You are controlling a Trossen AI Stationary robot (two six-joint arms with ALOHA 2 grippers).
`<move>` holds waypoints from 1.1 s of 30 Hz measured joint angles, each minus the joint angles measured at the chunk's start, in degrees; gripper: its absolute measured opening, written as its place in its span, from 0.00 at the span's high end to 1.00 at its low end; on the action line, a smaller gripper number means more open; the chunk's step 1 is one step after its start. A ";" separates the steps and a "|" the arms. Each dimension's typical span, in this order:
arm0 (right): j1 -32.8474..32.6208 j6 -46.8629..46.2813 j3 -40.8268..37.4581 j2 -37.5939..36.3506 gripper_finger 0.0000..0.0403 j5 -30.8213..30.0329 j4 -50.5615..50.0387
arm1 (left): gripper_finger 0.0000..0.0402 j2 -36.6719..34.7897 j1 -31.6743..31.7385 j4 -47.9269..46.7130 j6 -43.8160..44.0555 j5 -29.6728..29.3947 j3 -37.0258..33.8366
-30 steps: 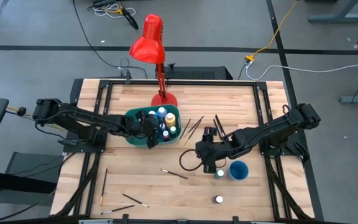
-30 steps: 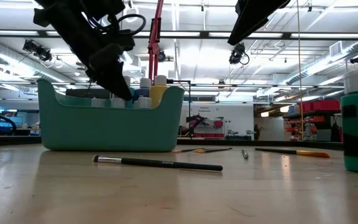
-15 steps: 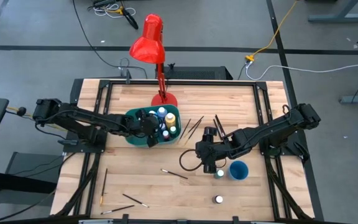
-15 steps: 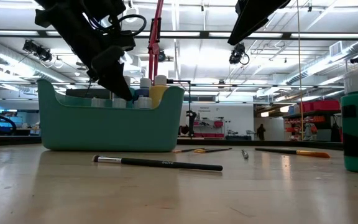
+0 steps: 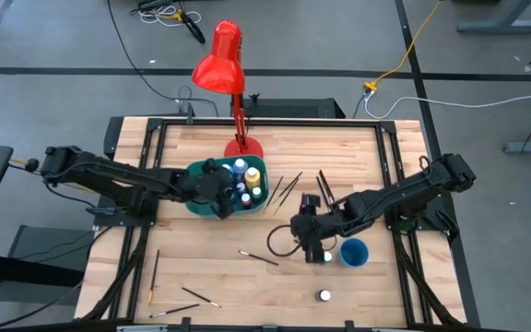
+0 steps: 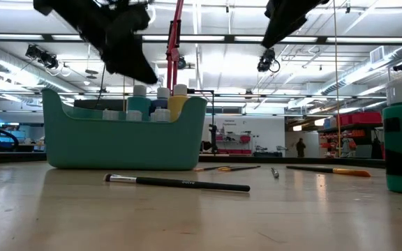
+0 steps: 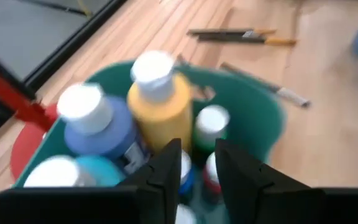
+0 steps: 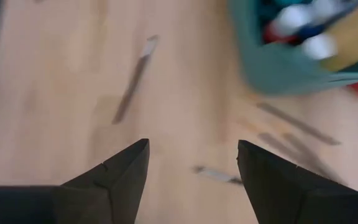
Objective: Pick & Place Paint Supplies
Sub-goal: Put the small light blue paint bottle into the green bin
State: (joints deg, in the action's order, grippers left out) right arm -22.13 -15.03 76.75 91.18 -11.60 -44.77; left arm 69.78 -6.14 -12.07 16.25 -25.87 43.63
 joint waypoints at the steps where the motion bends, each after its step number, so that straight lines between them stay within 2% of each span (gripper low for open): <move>1: -0.23 -0.79 0.00 0.00 0.38 1.78 -0.53 | 0.72 -0.26 -0.56 0.12 0.04 0.00 0.55; 5: -1.40 -5.05 0.00 0.00 0.38 9.56 -4.84 | 0.69 -0.53 -2.74 0.16 -0.20 -0.02 1.89; 9: -3.02 -6.91 0.00 0.00 0.38 14.90 -9.86 | 0.66 -0.53 -4.12 -0.06 -0.34 -1.47 1.99; 18: -6.66 -4.44 0.00 4.46 0.40 17.25 -12.58 | 0.64 -0.51 -4.95 0.08 1.38 -3.50 1.99; 27: -5.68 -5.66 -0.02 8.66 0.46 17.63 -15.50 | 0.64 -0.48 -4.95 0.47 1.36 -3.50 1.99; 33: -5.68 -5.51 -0.02 8.68 0.44 16.06 -15.63 | 0.65 -0.46 -4.93 0.54 -0.14 -3.48 1.99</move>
State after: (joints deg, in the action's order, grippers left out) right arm -27.81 -20.53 76.73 99.86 4.47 -60.40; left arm 69.32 -11.07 -11.53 16.11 -29.35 45.63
